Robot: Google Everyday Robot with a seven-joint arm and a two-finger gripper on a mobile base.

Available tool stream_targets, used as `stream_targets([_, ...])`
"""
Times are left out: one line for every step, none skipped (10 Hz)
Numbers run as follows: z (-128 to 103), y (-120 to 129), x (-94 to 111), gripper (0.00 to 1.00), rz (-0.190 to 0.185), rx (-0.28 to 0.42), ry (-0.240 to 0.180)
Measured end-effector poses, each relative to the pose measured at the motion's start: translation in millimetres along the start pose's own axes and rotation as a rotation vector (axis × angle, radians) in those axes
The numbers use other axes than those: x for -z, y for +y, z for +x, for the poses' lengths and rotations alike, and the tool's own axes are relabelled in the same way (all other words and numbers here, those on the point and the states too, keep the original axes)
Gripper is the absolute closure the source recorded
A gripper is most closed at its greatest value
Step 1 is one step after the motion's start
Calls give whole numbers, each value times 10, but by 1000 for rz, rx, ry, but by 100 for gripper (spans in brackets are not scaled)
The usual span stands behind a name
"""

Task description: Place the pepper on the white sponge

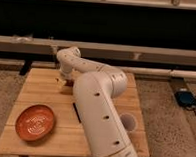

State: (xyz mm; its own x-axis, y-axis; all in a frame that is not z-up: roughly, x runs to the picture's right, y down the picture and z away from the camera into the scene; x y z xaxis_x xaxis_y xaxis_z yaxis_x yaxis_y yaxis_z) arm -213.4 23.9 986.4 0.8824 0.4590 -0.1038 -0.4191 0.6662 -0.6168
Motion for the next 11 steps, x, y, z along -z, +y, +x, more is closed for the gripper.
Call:
stream_targets([6,5,-13,24,9,6,6])
stream_targets([13,17,-27,35,18,13,16])
stream_targets([3,28,-32,45,22,18,20])
stream_targets([-1,34,-32,52,23,20,22])
stream_targets([3,28,-1,63,23,20,25])
stream_targets([30,28,56,75,19,23,32])
stream_targets([54,30,105,84,14,23,40])
stream_targets([83,29,191,93,12,20,46])
stream_targets([147,9,362,99,10,1,49])
stream_targets([215,-2,525,100,5,-18,45])
stream_targets([299,0,652,100,-2,-29,40])
